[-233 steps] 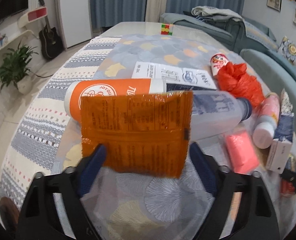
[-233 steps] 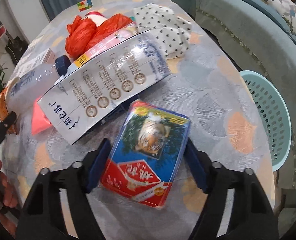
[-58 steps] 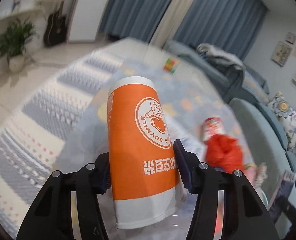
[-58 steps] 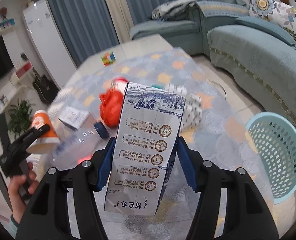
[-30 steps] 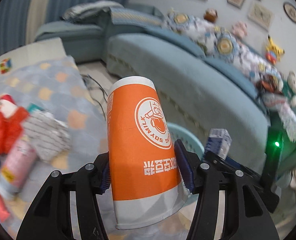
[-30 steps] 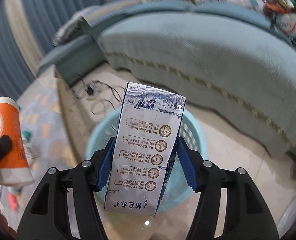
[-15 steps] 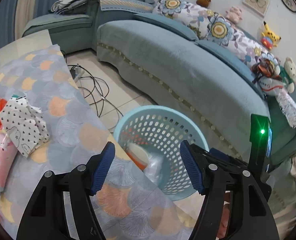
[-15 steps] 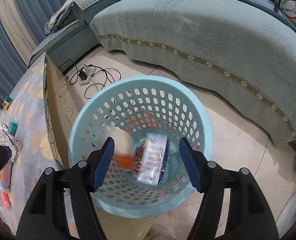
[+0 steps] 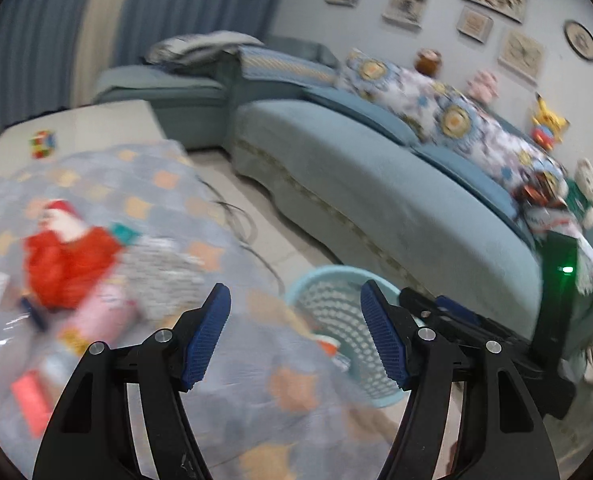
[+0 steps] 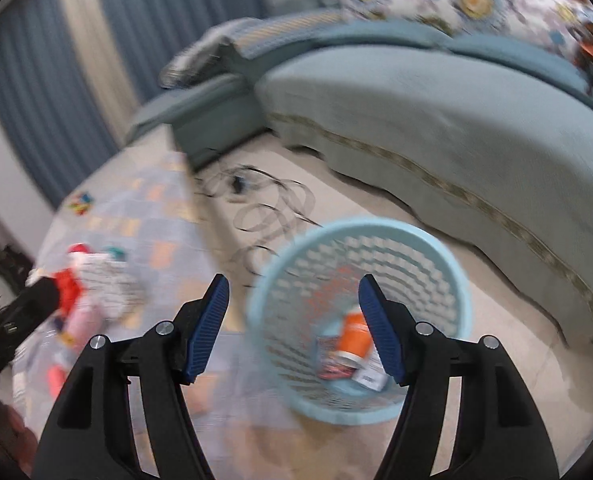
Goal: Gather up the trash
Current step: 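Grasp the clear plastic bottle with the left tool while the right tool grasps the pink drink bottle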
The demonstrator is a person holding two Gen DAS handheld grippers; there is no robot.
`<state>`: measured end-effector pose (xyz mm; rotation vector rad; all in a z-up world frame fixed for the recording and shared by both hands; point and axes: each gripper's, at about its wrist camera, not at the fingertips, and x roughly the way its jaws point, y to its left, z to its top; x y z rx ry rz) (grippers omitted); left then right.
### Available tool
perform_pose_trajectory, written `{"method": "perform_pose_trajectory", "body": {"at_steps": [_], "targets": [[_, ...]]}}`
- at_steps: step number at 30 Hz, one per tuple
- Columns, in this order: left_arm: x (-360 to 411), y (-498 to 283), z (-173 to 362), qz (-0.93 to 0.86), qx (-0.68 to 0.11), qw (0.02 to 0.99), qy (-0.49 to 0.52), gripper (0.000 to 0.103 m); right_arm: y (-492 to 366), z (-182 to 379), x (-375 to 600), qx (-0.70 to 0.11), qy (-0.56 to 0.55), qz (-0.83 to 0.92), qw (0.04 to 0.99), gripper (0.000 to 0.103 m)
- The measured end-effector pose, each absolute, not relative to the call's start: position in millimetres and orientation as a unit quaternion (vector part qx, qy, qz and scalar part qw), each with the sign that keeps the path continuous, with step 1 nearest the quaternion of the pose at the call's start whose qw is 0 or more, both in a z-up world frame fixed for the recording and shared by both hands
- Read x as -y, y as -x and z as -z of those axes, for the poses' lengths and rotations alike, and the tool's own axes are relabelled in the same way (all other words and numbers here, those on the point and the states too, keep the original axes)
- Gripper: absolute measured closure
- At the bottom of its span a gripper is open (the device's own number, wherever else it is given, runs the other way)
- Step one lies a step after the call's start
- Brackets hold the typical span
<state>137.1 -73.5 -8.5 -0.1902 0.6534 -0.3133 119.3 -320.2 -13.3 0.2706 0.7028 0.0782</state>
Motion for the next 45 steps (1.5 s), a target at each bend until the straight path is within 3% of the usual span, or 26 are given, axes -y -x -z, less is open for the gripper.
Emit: {"method": "perform_pose_trajectory", "body": {"at_steps": [8, 19, 26, 35, 38, 41, 45], "targets": [[-55.6, -107.7, 9.1, 0.035, -0.313, 0.942, 0.119, 0.037, -127.1, -1.1, 216.5, -0.352, -0.073, -0.149, 0.921, 0.039], [-190.3, -135.8, 66.3, -0.060, -0.385, 0.911, 0.133, 0.037, -181.1, 26.1, 140.3, -0.364, 0.003, -0.168, 0.916, 0.039], [-194.0, -141.7, 86.9, -0.002, -0.420, 0.893, 0.162, 0.032, -185.8, 46.5, 116.5, -0.410, -0.016, -0.219, 0.885, 0.039], [-162.0, -135.5, 97.8, 0.024, -0.475, 0.872, 0.116, 0.032, -209.7, 73.9, 80.7, -0.508, -0.091, -0.202, 0.833, 0.032], [-163.7, -147.0, 102.4, 0.016, -0.479, 0.868, 0.132, 0.033, -219.1, 84.0, 67.9, -0.527, -0.097, -0.185, 0.824, 0.032], [-157.7, -155.1, 106.5, -0.002, -0.486, 0.866, 0.121, 0.044, -226.6, 92.9, 56.1, -0.540, -0.088, -0.169, 0.820, 0.032], [-143.4, -155.1, 110.1, -0.025, -0.487, 0.869, 0.088, 0.049, -226.9, 96.7, 49.2, -0.545, -0.068, -0.172, 0.818, 0.036]]}}
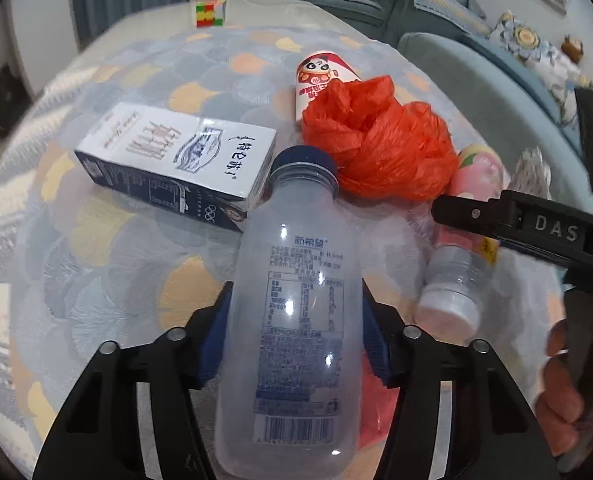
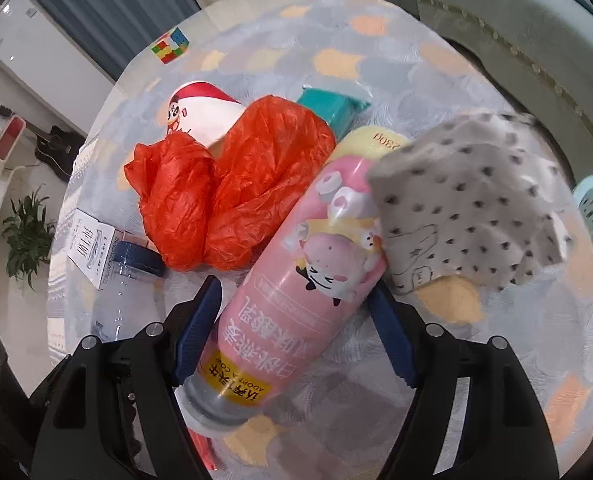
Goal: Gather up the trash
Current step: 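Grasp the clear plastic bottle with the left tool while the right tool grasps the pink drink bottle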
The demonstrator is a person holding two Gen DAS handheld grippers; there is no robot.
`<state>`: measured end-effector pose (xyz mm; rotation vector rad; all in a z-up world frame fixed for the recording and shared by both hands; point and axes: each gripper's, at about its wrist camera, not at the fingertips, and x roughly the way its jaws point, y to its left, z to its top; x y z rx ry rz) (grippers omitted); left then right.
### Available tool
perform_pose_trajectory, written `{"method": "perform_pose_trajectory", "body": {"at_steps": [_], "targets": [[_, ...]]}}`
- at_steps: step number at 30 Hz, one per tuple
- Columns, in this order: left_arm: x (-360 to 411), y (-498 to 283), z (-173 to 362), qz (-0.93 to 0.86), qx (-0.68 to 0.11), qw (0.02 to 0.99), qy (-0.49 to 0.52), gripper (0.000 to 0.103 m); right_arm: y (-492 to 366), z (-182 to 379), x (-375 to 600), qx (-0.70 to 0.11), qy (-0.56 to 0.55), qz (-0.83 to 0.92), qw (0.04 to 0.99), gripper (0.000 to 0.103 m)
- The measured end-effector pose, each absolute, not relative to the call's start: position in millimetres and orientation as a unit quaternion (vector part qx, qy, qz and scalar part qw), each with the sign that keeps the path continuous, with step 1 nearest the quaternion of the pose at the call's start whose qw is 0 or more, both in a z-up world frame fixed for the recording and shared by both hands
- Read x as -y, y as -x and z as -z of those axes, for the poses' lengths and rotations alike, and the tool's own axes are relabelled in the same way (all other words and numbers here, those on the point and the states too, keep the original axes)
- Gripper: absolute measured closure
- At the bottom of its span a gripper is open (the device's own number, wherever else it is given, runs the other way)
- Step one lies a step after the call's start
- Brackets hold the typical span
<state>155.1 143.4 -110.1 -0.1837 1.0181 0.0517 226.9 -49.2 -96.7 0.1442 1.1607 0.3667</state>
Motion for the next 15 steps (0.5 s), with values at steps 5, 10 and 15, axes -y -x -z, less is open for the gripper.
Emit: {"method": "perform_pose_trajectory", "body": {"at_steps": [5, 10, 15], "targets": [[-133.8, -141.1, 106.0, -0.019, -0.478, 0.874, 0.088, 0.050, -204.7, 93.5, 59.2, -0.549, -0.032, -0.208, 0.809, 0.050], [-124.6, -118.0, 94.3, -0.011, -0.456, 0.884, 0.105, 0.050, -174.3, 88.0, 75.0, -0.537, 0.020, -0.240, 0.808, 0.057], [-117.2, -104.4, 75.9, 0.008, -0.427, 0.894, 0.136, 0.050, -144.0, 75.0, 102.0, -0.517, 0.026, -0.276, 0.810, 0.058]]}}
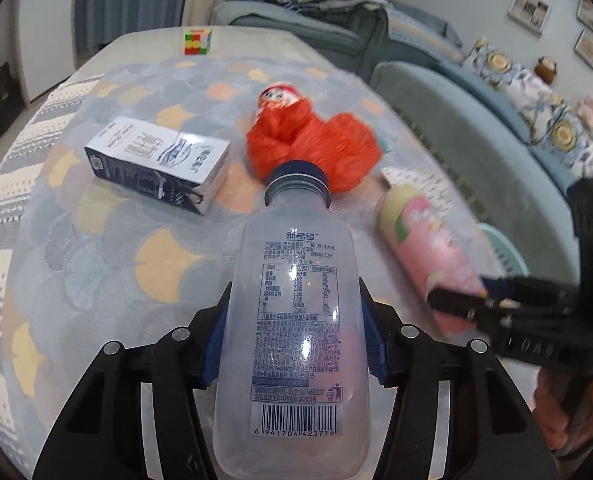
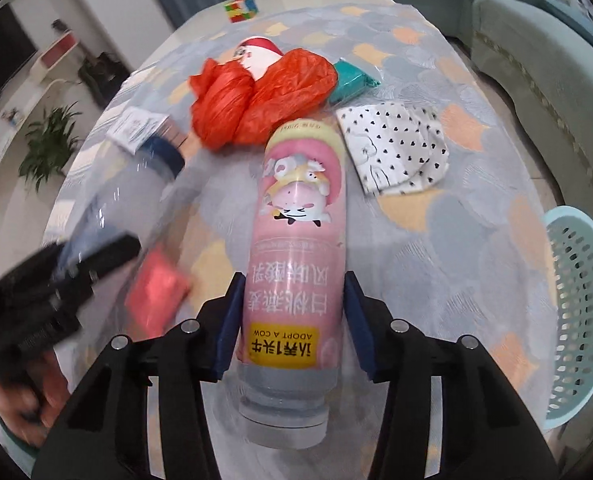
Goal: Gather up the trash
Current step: 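Grasp the clear plastic bottle with the left tool while the right tool grasps the pink drink bottle, then carry both bottles over the blue basket and release them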
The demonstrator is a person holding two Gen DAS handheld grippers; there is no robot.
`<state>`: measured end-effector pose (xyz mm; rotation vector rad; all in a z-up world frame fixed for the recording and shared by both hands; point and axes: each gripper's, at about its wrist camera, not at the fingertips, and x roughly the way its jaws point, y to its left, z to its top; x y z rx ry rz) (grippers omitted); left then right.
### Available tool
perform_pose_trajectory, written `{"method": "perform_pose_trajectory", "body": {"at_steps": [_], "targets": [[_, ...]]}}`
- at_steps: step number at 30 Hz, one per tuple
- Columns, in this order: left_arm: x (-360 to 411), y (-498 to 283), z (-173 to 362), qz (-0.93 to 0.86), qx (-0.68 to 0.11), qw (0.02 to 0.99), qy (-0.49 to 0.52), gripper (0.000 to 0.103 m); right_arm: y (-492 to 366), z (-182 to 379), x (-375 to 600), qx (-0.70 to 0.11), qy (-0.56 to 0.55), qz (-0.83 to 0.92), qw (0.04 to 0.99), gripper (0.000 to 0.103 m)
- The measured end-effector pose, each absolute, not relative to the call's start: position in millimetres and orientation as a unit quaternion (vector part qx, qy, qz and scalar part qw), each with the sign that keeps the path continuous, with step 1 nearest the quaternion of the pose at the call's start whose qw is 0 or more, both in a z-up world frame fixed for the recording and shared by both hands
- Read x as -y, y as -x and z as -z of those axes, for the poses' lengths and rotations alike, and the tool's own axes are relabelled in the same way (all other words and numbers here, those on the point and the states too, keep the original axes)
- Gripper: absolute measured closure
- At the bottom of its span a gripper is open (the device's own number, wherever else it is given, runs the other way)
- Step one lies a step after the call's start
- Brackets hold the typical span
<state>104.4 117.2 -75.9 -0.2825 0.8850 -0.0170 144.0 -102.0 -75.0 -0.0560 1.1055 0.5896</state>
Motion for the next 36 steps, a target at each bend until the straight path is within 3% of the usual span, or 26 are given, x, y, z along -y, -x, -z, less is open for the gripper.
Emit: {"method": "perform_pose_trajectory", "body": {"at_steps": [11, 21, 30, 36], "targets": [[-74.3, -84.3, 3.1, 0.054, -0.345, 0.925, 0.149, 0.050, -109.2, 2.7, 163.0, -0.436, -0.039, -0.301, 0.847, 0.059], [5.4, -104.7, -40.8, 0.138, -0.292, 0.935, 0.148, 0.050, -98.0, -38.0, 269.5, -0.343, -0.072, -0.183, 0.918, 0.059], [108.1, -153.8, -20.9, 0.197, -0.333, 0.914, 0.122, 0.050, -110.5, 0.3, 375.3, -0.359, -0.142, -0.085, 0.918, 0.059], [166.0, -179.0, 35.4, 0.223, -0.402, 0.883, 0.093, 0.050, -111.8, 54.5, 419.7, -0.403, -0.169, -0.033, 0.899, 0.059]]}}
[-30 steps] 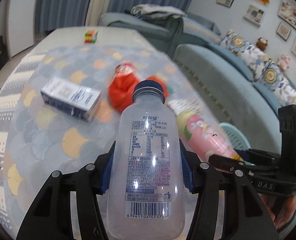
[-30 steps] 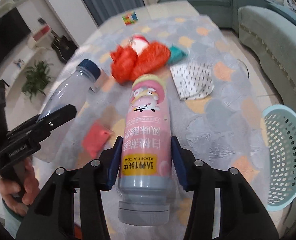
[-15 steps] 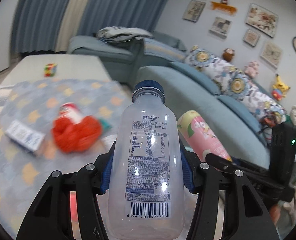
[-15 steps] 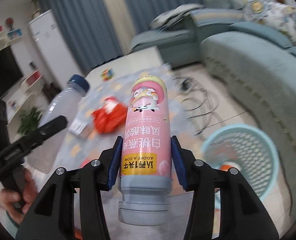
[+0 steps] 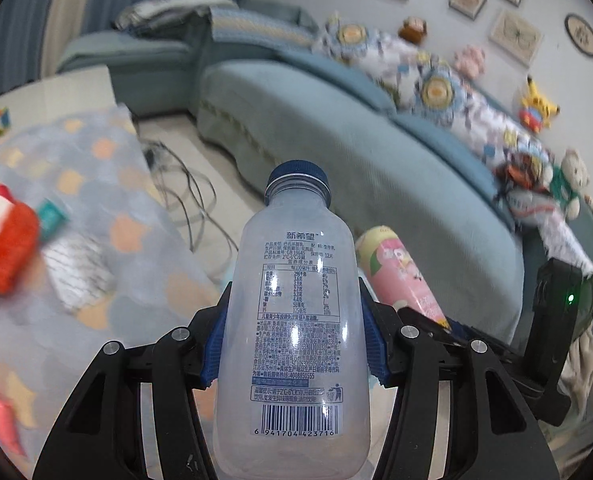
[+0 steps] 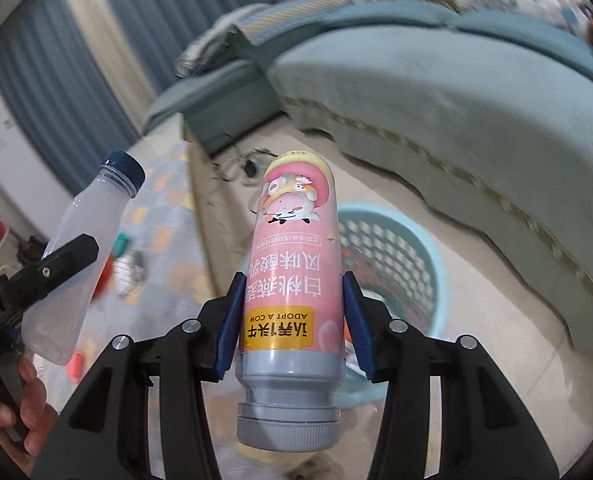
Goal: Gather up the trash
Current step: 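Carry both bottles over the blue basket and release them, then grasp the pink packet with the left tool while the right tool grasps the polka-dot cloth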
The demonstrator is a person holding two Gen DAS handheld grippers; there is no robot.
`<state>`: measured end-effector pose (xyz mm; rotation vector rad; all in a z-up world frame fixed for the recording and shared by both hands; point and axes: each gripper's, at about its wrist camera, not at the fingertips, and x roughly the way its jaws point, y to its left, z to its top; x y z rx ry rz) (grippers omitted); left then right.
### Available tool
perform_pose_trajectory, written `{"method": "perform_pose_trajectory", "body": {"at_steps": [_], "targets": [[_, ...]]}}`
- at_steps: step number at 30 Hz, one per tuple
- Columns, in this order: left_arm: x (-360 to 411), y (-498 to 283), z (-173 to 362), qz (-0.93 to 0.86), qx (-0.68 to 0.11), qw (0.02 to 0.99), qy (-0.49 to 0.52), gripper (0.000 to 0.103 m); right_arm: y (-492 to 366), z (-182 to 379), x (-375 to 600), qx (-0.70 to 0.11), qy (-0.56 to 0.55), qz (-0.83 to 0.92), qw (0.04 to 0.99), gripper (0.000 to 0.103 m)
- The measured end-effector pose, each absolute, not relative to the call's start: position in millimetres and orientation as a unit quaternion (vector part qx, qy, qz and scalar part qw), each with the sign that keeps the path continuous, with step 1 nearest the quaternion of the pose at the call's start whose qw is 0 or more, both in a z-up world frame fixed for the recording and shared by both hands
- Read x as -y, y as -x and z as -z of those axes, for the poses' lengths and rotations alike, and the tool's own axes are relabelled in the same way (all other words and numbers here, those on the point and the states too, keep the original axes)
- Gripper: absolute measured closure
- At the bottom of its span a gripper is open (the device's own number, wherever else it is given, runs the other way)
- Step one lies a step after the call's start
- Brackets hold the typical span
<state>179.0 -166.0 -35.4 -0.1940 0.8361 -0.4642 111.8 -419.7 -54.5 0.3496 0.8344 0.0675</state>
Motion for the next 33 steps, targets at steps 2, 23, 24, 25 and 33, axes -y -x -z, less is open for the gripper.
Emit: {"method": "perform_pose_trajectory", "body": {"at_steps": [2, 23, 24, 25, 33], "targets": [[177.1, -181.8, 55.2, 0.226, -0.425, 0.873, 0.079, 0.050, -112.7, 68.5, 422.6, -0.417, -0.170, -0.023, 0.893, 0.059], [183.1, -182.3, 83.2, 0.227, -0.444, 0.865, 0.056, 0.049, -117.5, 113.0, 421.8, -0.453, -0.199, -0.014, 0.869, 0.058], [182.0, -181.9, 82.6, 0.227, -0.443, 0.865, 0.057, 0.049, -116.7, 111.9, 418.5, -0.452, -0.196, -0.018, 0.870, 0.058], [180.7, -180.9, 81.6, 0.228, -0.442, 0.866, 0.057, 0.049, -116.1, 109.9, 417.0, -0.451, -0.195, -0.022, 0.871, 0.058], [158.1, -161.1, 47.0, 0.220, -0.401, 0.887, 0.062, 0.048, -110.0, 64.8, 372.8, -0.402, -0.146, -0.073, 0.901, 0.058]]}}
